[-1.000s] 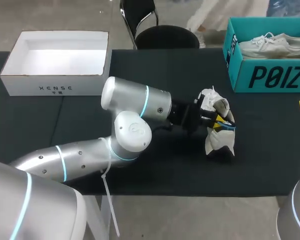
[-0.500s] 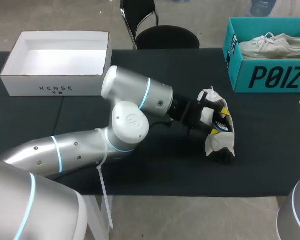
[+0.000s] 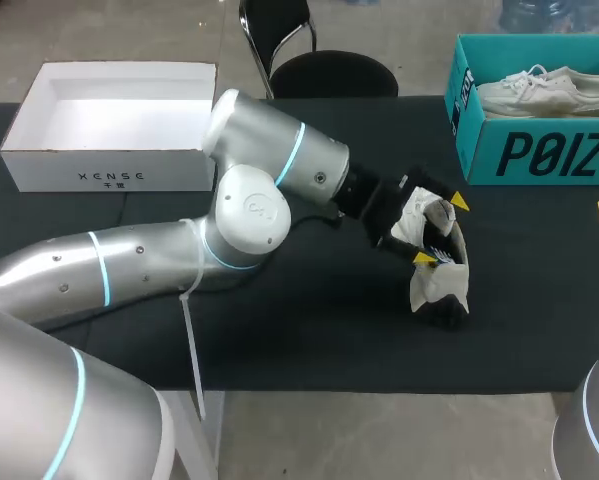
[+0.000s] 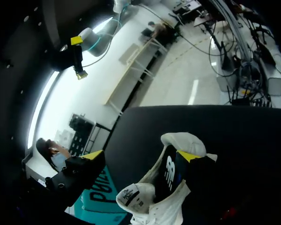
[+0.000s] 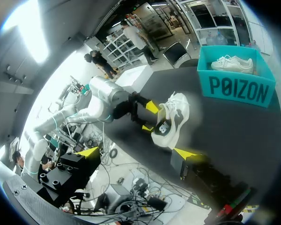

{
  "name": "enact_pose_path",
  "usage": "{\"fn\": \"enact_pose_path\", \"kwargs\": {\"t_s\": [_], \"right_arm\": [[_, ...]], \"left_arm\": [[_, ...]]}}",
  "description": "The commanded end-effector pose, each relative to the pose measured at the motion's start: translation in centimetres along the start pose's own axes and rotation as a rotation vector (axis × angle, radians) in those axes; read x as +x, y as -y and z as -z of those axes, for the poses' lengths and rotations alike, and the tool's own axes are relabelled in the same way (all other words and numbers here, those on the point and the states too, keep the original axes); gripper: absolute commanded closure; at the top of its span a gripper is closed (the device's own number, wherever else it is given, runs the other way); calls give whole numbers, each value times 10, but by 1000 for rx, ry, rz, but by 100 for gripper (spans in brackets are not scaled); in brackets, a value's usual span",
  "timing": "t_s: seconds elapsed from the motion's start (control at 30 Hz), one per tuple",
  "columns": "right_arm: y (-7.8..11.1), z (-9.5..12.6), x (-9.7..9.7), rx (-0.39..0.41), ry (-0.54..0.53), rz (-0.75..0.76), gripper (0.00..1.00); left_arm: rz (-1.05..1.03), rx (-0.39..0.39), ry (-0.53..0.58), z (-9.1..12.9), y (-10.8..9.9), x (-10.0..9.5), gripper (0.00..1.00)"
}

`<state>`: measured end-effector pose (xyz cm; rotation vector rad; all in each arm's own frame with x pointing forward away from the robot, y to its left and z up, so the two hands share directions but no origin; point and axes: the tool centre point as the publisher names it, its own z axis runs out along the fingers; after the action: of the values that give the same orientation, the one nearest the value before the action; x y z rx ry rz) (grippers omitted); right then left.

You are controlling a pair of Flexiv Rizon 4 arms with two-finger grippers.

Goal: Take the shoe out of the shoebox, open the shoe tongue, remove and reinsert the insole, then place the shoe into the shoebox

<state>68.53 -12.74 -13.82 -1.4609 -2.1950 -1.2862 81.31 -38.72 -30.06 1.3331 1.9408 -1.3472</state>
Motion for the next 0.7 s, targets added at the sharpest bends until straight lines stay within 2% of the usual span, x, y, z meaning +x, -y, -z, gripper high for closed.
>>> {"fn": "enact_pose_path", "kwargs": {"t_s": [0.03, 0.17, 0.23, 0.37, 0.43, 0.53, 0.63, 0.7], "right_arm": [[10, 3, 6, -16, 13, 0, 0], [10, 3, 6, -16, 13, 0, 0], [10, 3, 6, -16, 13, 0, 0], [10, 3, 6, -16, 13, 0, 0], [10, 3, 6, -16, 13, 0, 0], [10, 3, 6, -16, 13, 0, 0], [10, 3, 6, -16, 13, 0, 0], [10, 3, 6, -16, 13, 0, 0]], "left_arm": [[-148, -70, -347, 10, 1, -20, 100], [-284, -133, -618, 15, 3, -25, 100], [-364, -139, -774, 15, 6, -28, 100], [-440, -170, -984, 17, 10, -28, 100], [-485, -213, -1105, 18, 12, -23, 100], [-509, -234, -1232, 20, 14, -12, 100], [-499, -250, -1301, 24, 11, -1, 100], [-467, -238, -1301, 26, 9, 5, 100]]}}
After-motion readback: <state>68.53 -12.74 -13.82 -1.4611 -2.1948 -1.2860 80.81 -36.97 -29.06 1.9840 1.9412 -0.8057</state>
